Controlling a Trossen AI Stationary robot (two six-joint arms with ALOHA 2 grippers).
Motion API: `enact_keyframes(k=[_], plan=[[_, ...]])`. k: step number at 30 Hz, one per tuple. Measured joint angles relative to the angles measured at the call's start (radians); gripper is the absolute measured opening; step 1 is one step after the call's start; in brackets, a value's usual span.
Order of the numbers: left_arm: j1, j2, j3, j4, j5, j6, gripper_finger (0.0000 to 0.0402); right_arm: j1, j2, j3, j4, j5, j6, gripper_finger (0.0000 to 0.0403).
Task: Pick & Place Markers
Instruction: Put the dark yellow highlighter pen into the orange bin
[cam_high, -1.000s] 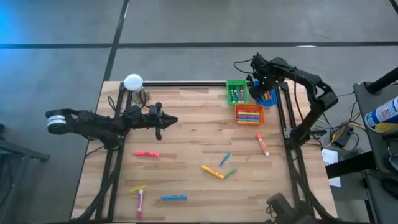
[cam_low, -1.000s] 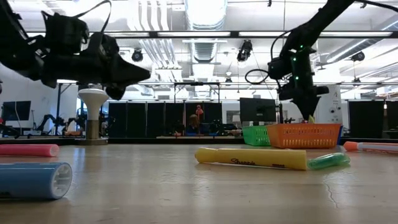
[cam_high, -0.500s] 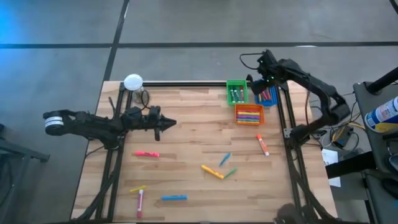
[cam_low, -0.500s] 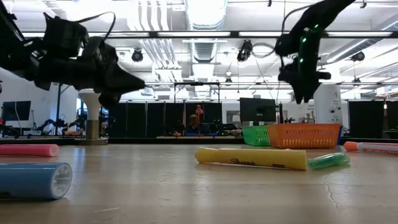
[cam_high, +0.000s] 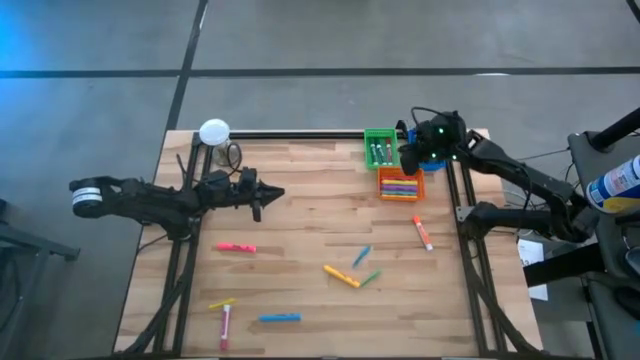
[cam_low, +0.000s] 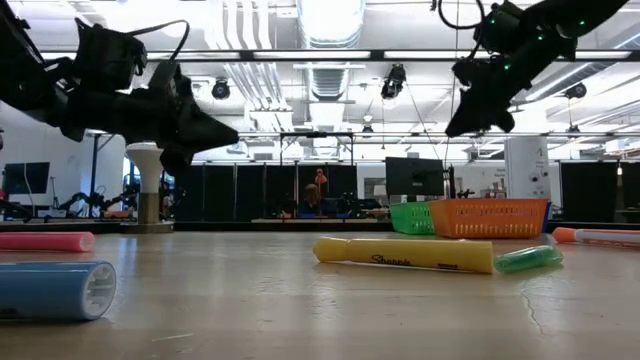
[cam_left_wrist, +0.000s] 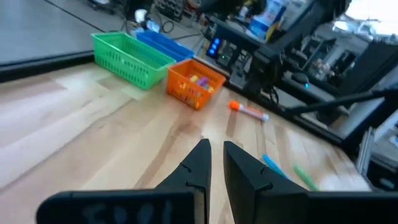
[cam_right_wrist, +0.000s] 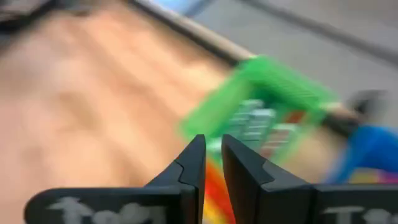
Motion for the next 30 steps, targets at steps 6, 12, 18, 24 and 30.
enact_keyframes(k=[6, 12, 18, 24, 30], plan=[[0.000, 0.000, 0.054, 0.019, -0.021, 0.015, 0.0037, 0.140, -0.002, -0.041, 0.015, 0.046, 0.017, 0.0043], [0.000, 0.001, 0.078, 0.010, -0.021, 0.036, 0.0030, 0.412, 0.012, -0.054, 0.083, 0.267, 0.087, 0.0046], [0.000, 0.002, 0.074, 0.004, -0.072, 0.100, 0.0012, 0.661, 0.081, -0.054, 0.120, 0.408, 0.229, 0.0075], [-0.002, 0.002, 0.074, 0.019, -0.012, 0.229, 0.0001, 0.846, 0.232, -0.011, 0.117, 0.487, 0.427, 0.0119], [-0.005, 0.002, 0.074, 0.035, 0.019, 0.235, 0.0000, 0.982, 0.456, 0.130, 0.116, 0.487, 0.502, 0.0146]])
